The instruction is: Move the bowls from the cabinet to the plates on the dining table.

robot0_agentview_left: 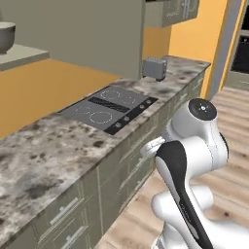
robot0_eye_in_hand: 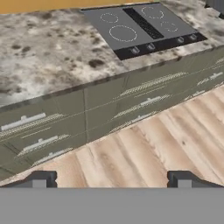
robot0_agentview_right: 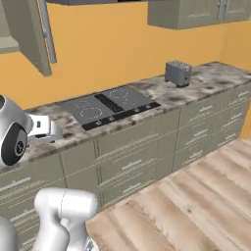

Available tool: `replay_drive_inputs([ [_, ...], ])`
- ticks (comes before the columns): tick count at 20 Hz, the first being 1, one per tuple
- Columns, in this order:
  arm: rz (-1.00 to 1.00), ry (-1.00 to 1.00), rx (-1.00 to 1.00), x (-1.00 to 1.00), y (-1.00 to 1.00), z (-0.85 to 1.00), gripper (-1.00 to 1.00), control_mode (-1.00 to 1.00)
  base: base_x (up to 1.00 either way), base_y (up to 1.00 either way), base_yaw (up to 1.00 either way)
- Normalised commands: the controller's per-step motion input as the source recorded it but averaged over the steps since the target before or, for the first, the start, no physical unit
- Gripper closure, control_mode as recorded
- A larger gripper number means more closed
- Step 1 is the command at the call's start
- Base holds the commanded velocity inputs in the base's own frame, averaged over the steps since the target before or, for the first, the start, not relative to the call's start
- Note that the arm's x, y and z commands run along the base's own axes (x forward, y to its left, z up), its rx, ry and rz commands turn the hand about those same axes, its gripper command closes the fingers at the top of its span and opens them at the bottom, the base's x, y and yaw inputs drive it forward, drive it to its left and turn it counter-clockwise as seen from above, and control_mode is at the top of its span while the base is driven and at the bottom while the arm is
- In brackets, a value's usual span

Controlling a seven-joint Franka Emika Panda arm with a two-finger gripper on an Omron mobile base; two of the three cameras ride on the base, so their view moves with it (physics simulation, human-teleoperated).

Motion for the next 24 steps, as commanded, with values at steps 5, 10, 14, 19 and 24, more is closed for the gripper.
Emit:
replay_drive_inputs([
  [5,0.0,0.0,0.0,0.0,0.0,0.0,-1.0,1.0,-0.03,0.09,0.55],
  [10,0.0,0.0,0.0,0.0,0.0,0.0,-1.0,1.0,0.0,0.0,0.46],
  [14,0.0,0.0,0.0,0.0,0.0,0.0,-1.0,1.0,0.1,0.0,0.46],
  [19,0.0,0.0,0.0,0.0,0.0,0.0,-1.0,1.0,0.18,-0.15,0.41],
  [24,0.0,0.0,0.0,0.0,0.0,0.0,-1.0,1.0,0.32,-0.38,0.37],
])
